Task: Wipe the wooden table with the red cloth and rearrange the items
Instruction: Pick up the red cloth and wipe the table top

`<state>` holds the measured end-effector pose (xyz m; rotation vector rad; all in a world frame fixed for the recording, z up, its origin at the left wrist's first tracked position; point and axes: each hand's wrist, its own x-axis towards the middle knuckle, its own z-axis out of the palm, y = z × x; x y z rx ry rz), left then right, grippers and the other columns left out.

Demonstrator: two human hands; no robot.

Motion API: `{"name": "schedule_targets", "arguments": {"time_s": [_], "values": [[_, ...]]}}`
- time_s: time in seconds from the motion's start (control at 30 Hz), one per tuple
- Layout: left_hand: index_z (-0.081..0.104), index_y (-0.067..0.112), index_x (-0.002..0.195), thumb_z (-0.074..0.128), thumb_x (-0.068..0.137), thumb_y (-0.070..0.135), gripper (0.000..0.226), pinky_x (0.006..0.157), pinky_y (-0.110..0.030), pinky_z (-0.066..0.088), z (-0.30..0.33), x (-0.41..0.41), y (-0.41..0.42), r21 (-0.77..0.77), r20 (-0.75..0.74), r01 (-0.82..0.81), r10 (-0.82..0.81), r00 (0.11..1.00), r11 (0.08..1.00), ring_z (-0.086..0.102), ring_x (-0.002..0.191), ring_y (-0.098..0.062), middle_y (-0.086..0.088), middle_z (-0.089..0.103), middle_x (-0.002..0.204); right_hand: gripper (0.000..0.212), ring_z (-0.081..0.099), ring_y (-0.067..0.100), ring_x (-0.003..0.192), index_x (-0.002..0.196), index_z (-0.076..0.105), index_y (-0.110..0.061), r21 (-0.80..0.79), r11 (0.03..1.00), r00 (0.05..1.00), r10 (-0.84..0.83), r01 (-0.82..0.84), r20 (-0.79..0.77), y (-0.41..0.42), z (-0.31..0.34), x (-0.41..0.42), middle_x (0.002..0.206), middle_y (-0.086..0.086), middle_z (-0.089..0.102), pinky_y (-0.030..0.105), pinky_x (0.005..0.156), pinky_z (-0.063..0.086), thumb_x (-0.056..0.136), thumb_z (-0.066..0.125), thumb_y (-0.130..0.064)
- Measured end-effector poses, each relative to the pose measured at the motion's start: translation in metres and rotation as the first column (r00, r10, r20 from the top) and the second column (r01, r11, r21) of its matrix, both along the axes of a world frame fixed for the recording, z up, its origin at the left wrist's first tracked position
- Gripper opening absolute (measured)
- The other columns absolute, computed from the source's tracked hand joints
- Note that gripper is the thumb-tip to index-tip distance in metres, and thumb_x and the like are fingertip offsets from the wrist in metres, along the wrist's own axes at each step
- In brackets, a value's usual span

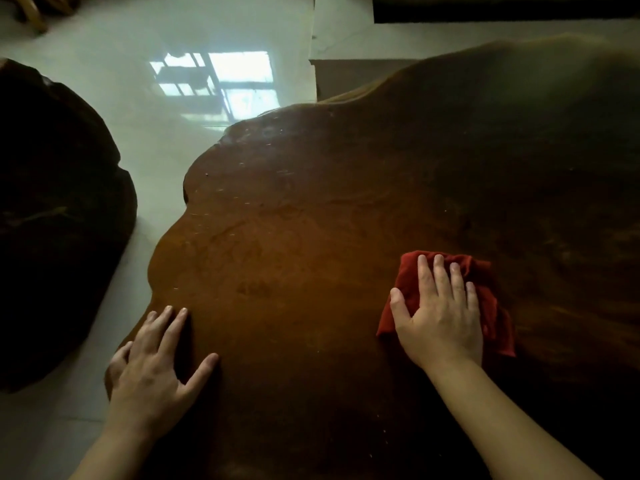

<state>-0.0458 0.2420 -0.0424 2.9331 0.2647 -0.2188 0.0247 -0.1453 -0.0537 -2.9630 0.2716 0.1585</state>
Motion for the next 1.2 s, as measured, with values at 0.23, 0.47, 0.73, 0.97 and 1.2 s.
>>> {"name": "schedule_targets", "arguments": {"time_s": [0.23, 0.47, 0.73, 0.97, 1.2], "values": [[0.01, 0.028, 0.156, 0.02, 0.074, 0.087, 0.102, 0.119, -0.051, -0.001, -0.006, -0.002, 0.018, -0.005, -0.035, -0.047, 0.047, 0.998, 0.999, -0.009, 0.15, -0.021, -0.002, 0.003, 0.164, 0.083, 0.002, 0.026, 0.158, 0.164, 0.003, -0.022, -0.011, 0.999, 0.999, 0.048, -0.048, -0.011, 0.038, -0.001, 0.058, 0.173, 0.008, 0.006, 0.047, 0.127, 0.003, 0.095, 0.012, -0.068], [0.007, 0.03, 0.156, 0.021, 0.076, 0.086, 0.099, 0.119, -0.049, -0.004, -0.007, 0.0, 0.019, -0.019, -0.003, -0.057, 0.057, 0.998, 0.998, -0.012, 0.15, -0.021, -0.001, 0.0, 0.165, 0.082, 0.002, 0.027, 0.158, 0.164, 0.007, -0.025, 0.024, 0.975, 0.976, 0.219, -0.219, 0.02, 0.127, -0.004, 0.094, 0.173, 0.007, 0.009, 0.047, 0.126, 0.0, 0.094, 0.016, -0.068], [0.006, 0.035, 0.157, 0.022, 0.076, 0.089, 0.099, 0.117, -0.047, -0.009, -0.013, 0.022, 0.028, -0.03, 0.039, -0.051, 0.052, 0.998, 0.998, -0.011, 0.15, -0.021, 0.002, -0.002, 0.165, 0.08, 0.006, 0.028, 0.158, 0.164, 0.014, -0.027, 0.1, 0.883, 0.888, 0.455, -0.459, 0.06, 0.236, -0.005, 0.078, 0.172, 0.006, 0.016, 0.047, 0.126, -0.001, 0.094, 0.022, -0.066], [0.001, 0.034, 0.157, 0.023, 0.08, 0.081, 0.093, 0.118, -0.047, -0.007, -0.022, 0.032, 0.031, -0.024, 0.029, -0.044, 0.045, 0.999, 0.999, -0.015, 0.148, -0.019, 0.002, -0.01, 0.164, 0.077, 0.008, 0.025, 0.158, 0.163, 0.017, -0.033, 0.128, 0.707, 0.718, 0.69, -0.696, 0.095, 0.262, -0.009, 0.079, 0.172, 0.002, 0.017, 0.045, 0.126, 0.0, 0.095, 0.029, -0.067], [0.008, 0.031, 0.157, 0.032, 0.083, 0.073, 0.089, 0.118, -0.048, -0.007, -0.011, 0.042, 0.014, -0.033, 0.037, -0.029, 0.03, 0.999, 0.999, -0.013, 0.149, -0.02, 0.0, -0.002, 0.165, 0.074, 0.005, 0.024, 0.158, 0.162, 0.019, -0.035, 0.185, 0.743, 0.764, 0.639, -0.644, 0.091, 0.249, -0.01, 0.091, 0.172, 0.003, 0.013, 0.044, 0.126, -0.001, 0.096, 0.03, -0.067]]}}
